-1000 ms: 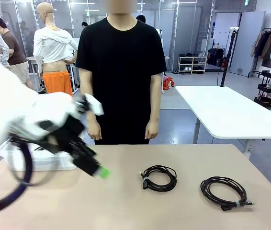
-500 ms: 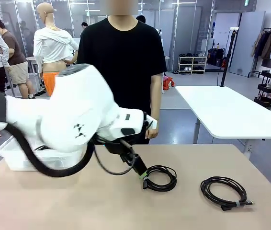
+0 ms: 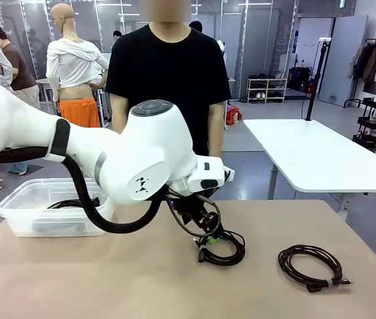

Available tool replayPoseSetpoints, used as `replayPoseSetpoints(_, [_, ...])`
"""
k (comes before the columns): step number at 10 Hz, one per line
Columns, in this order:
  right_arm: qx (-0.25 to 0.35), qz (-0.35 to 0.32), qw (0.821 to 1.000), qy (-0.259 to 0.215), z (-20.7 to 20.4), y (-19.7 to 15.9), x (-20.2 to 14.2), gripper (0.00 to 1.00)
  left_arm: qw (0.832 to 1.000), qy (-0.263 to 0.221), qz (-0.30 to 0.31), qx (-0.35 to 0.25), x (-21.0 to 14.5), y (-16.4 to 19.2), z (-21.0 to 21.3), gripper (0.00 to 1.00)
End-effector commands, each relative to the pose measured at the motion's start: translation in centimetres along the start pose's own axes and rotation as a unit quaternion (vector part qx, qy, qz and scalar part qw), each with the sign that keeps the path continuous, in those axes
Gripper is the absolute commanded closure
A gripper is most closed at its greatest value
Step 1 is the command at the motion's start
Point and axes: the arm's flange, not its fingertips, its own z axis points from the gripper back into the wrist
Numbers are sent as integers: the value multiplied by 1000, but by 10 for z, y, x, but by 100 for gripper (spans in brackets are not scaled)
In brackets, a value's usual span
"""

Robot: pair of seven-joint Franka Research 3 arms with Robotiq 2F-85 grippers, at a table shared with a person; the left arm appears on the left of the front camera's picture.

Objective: Organize and store the cables.
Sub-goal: Place the USB Extension Cable into the Organizing box.

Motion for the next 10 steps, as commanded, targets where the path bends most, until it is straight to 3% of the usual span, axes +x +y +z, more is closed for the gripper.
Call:
replayPoseSetpoints(1, [-8,-13,1000,1,-1,1,4,0,1000,-4,-10,-1,-4,0,6,0])
replayPoseSetpoints(5, [-8,-13,1000,1,-1,1,4,0,1000,-1,-2,1,1,0,1,0])
replayPoseSetpoints(6, [-8,-13,1000,1,-1,1,4,0,989,24,132,58,19,1,-17,0])
replayPoseSetpoints(7, [-8,-13,1000,1,-1,1,4,0,975,27,219,42,34,6,-30,0])
replayPoseSetpoints(8, [-8,-13,1000,1,-1,1,4,0,962,36,262,71,41,15,-40,0])
replayPoseSetpoints(10, [-8,-13,1000,1,-1,1,4,0,944,55,320,60,52,32,-62,0])
